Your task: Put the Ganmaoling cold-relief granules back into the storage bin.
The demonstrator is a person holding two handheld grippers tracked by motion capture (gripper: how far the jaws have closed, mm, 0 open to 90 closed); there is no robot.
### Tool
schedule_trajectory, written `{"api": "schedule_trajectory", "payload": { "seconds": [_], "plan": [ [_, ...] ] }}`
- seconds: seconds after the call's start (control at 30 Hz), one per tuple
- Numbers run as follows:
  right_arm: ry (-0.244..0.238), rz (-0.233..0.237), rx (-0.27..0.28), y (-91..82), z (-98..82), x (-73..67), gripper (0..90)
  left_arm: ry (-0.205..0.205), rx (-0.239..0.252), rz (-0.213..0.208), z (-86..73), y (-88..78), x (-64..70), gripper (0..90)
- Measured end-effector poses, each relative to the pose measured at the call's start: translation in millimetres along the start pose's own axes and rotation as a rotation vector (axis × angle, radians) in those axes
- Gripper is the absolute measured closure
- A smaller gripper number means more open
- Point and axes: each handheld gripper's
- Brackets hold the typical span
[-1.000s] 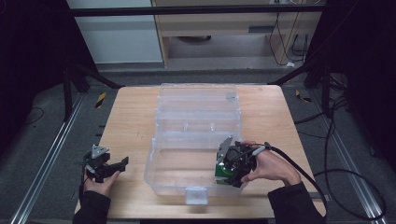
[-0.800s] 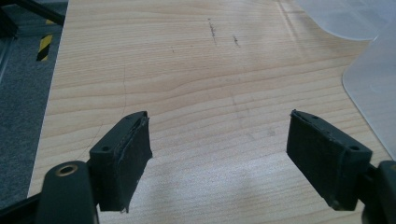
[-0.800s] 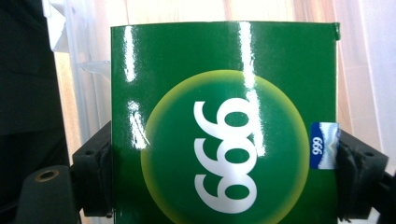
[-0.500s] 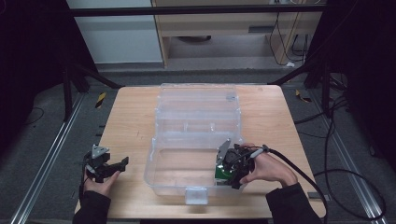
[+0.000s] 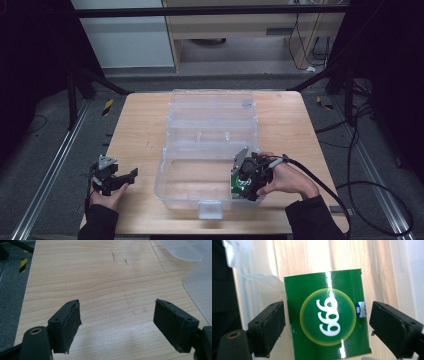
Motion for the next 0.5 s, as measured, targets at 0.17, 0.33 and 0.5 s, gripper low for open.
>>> {"api": "schedule_trajectory", "payload": {
  "seconds": [0.17, 0.33, 0.5],
  "plan": [
    [0.025, -0.037, 0.053, -18.0, -0.3, -1.2, 11.2, 0.0, 0.001, 0.0, 0.1, -0.4, -0.1, 21.1],
    [0.07, -0.137, 0.145, -45.2, -3.2, 0.6, 8.1, -0.001, 0.004, 0.001, 0.2, -1.0, 0.0, 21.1],
    [0.166, -0.274, 0.313, -76.2, -17.5, 5.2, 5.1, 0.0, 0.005, 0.002, 0.3, -1.6, -0.2, 21.1]
  ]
}}
Point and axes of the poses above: each handheld gripper's, and its own axes: y roughly forward along the jaws, z roughly out of its top, x roughly to its right, and after that the axes turned 15 degrees about x, right-handed
